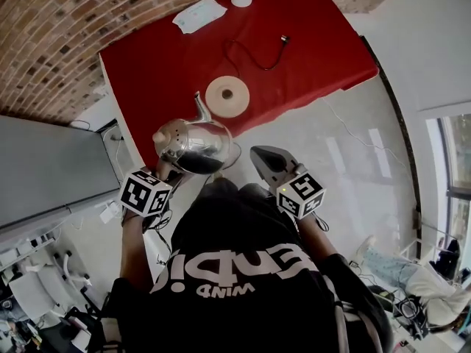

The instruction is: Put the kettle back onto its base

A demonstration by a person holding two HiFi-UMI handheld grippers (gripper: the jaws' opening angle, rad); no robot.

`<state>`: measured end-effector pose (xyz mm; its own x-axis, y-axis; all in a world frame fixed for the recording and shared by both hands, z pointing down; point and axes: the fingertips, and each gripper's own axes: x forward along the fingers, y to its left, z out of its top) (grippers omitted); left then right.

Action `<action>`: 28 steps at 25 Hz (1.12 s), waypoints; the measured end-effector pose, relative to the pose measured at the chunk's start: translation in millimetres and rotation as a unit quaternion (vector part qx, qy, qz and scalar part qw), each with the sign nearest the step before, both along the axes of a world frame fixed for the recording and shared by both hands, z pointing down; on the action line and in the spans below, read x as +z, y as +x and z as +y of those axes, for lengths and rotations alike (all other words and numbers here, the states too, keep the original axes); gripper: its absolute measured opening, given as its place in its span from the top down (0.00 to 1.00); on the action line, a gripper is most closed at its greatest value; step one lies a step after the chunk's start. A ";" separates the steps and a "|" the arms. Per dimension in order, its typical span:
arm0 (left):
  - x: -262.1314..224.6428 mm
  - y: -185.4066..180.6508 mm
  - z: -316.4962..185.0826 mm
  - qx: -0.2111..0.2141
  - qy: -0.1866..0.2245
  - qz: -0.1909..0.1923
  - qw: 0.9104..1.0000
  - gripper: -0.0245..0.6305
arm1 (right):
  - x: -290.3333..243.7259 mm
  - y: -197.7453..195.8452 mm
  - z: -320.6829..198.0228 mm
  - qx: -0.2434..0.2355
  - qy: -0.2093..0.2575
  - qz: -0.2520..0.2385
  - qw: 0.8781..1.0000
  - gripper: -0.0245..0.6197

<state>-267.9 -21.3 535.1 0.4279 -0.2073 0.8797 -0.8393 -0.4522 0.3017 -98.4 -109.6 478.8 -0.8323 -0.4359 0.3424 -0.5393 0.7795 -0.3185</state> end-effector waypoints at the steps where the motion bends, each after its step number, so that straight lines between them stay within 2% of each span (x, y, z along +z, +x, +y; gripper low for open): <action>1: -0.3 -2.1 -3.1 0.003 0.000 -0.001 1.000 0.88 | -0.6 -0.9 -1.8 0.003 0.000 0.000 1.000 0.93; 8: -5.7 2.8 -21.4 0.015 0.002 -0.005 1.000 0.88 | -2.9 12.1 -20.4 0.021 0.000 0.001 1.000 0.93; 22: -8.7 -0.9 -72.2 -0.012 0.015 -0.003 1.000 0.88 | -1.2 12.4 -52.9 -0.003 0.003 -0.004 1.000 0.93; 28: -1.6 -1.2 -106.7 -0.020 0.025 -0.022 0.999 0.88 | -1.9 23.9 -63.2 -0.002 0.005 -0.007 1.000 0.93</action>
<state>-269.1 -128.0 533.5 0.3793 -0.2684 0.8855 -0.8689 -0.4321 0.2413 -74.5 -172.8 476.9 -0.8388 -0.4358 0.3264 -0.5316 0.7851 -0.3179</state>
